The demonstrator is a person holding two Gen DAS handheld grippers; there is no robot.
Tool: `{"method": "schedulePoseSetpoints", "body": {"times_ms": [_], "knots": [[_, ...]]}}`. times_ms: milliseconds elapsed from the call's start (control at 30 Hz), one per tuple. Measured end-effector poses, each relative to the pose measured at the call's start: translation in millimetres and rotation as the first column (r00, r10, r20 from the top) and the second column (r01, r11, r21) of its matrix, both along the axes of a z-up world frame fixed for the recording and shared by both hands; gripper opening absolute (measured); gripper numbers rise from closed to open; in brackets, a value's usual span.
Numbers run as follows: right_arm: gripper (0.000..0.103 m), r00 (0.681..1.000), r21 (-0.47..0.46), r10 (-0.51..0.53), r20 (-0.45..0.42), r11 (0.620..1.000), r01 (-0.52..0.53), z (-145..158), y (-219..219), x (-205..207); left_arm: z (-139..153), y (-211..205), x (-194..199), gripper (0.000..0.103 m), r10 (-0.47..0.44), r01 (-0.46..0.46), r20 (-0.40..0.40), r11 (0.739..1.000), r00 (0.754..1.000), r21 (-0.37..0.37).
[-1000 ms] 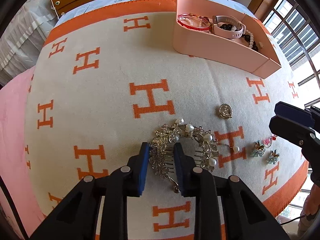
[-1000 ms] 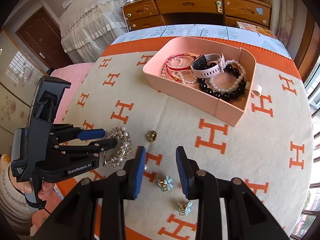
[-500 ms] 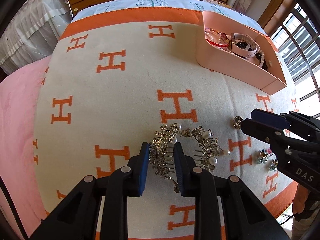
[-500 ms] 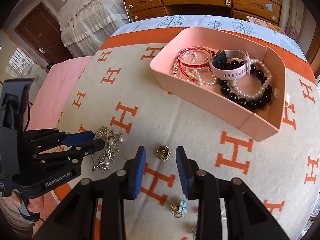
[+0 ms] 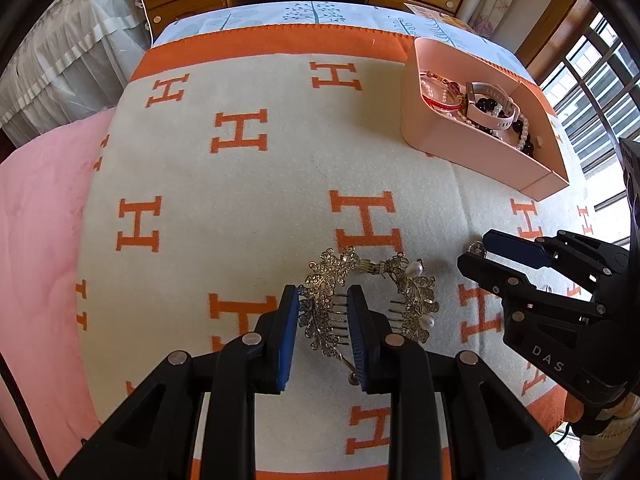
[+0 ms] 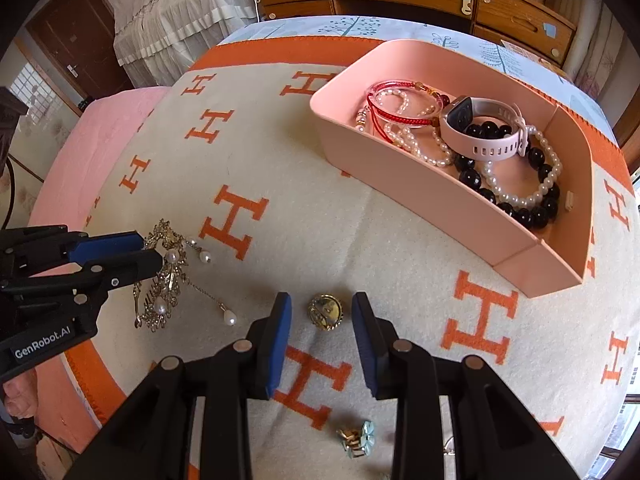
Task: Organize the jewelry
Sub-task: 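Grasp the gold rhinestone hair comb with the left tool while the right tool grasps the gold round brooch, then carry the comb and brooch into the pink box and open both tools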
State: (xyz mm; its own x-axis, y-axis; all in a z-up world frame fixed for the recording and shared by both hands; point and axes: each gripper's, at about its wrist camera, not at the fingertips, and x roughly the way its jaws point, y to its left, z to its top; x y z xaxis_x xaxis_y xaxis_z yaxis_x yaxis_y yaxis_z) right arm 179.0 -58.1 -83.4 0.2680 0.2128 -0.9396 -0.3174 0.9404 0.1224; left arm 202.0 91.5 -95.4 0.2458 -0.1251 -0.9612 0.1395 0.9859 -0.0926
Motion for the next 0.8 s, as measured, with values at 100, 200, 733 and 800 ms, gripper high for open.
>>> {"method": "schedulePoseSetpoints", "body": {"times_ms": [100, 200, 733, 800], "knots": [[0.029, 0.998, -0.073, 0.044, 0.033, 0.996, -0.041, 0, 7, -5, 3, -1, -1, 0.023, -0.004, 0.004, 0.007, 1.0, 1.0, 0.002], [0.019, 0.997, -0.103, 0.055, 0.049, 0.993, -0.049, 0, 6, -9, 9, -3, -2, 0.023, -0.007, 0.007, 0.016, 1.0, 1.0, 0.004], [0.018, 0.982, 0.136, -0.115, 0.147, 0.986, 0.095, 89, -73, 12, 83, -44, 27, 0.023, -0.052, 0.052, 0.148, 0.999, 0.988, 0.004], [0.018, 0.973, 0.157, -0.153, 0.174, 0.98, 0.126, 101, -85, 19, 92, -53, 37, 0.023, -0.05, 0.051, 0.166, 0.999, 0.985, -0.001]]}}
